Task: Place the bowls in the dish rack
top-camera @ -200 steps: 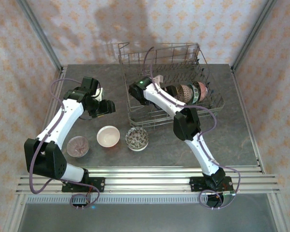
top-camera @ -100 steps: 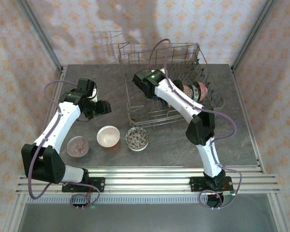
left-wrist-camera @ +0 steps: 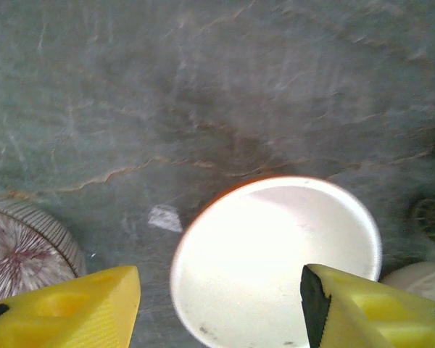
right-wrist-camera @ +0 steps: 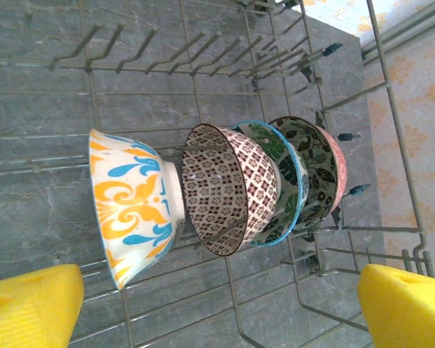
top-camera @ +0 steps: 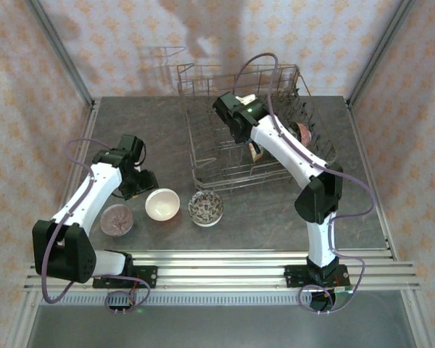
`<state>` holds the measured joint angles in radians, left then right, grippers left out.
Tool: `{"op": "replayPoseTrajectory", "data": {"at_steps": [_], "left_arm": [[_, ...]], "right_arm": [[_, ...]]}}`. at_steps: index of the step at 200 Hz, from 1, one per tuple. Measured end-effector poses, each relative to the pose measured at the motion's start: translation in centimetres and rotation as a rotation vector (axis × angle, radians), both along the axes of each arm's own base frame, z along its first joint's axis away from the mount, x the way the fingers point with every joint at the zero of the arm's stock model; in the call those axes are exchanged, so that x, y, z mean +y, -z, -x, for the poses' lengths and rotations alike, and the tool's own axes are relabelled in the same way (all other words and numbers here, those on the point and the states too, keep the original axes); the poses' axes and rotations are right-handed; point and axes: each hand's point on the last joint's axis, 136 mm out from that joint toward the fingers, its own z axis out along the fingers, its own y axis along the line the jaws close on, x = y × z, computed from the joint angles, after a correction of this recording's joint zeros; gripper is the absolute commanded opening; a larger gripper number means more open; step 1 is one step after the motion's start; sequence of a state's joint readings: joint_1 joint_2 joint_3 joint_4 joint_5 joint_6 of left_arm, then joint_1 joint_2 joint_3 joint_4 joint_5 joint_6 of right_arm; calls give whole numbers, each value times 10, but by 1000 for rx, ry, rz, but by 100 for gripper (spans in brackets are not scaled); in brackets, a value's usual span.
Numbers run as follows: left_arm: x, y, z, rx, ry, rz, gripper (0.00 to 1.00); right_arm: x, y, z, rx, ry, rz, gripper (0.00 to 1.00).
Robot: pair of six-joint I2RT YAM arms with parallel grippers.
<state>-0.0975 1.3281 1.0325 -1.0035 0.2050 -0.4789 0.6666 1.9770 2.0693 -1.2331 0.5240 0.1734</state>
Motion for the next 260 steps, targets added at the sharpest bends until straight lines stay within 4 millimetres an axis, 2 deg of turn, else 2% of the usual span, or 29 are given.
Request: {"op": "replayPoseTrajectory", "data": {"at_steps": [30, 60, 109, 161, 189, 211, 260], "left_arm": [[2, 17, 13, 61, -27, -7, 62], [2, 30, 15, 108, -29, -12, 61], [3, 50, 20, 166, -21, -18, 55], [-1, 59, 16, 169, -10, 0, 36], [-2, 63, 18, 173, -8, 8, 29], [-3, 66, 21, 183, -8, 11, 19], [-3, 60, 20, 155, -17, 16, 4]], "right_arm": [[1, 3, 4, 4, -30, -30, 97], [2, 11, 7, 22, -50, -53, 97], [2, 8, 3, 7, -52, -68, 97], [2, 8, 2, 6, -52, -68, 97], [1, 13, 4, 17, -51, -60, 97], [0, 16, 5, 25, -51, -54, 97], [-2, 15, 4, 20, -46, -43, 97]]}}
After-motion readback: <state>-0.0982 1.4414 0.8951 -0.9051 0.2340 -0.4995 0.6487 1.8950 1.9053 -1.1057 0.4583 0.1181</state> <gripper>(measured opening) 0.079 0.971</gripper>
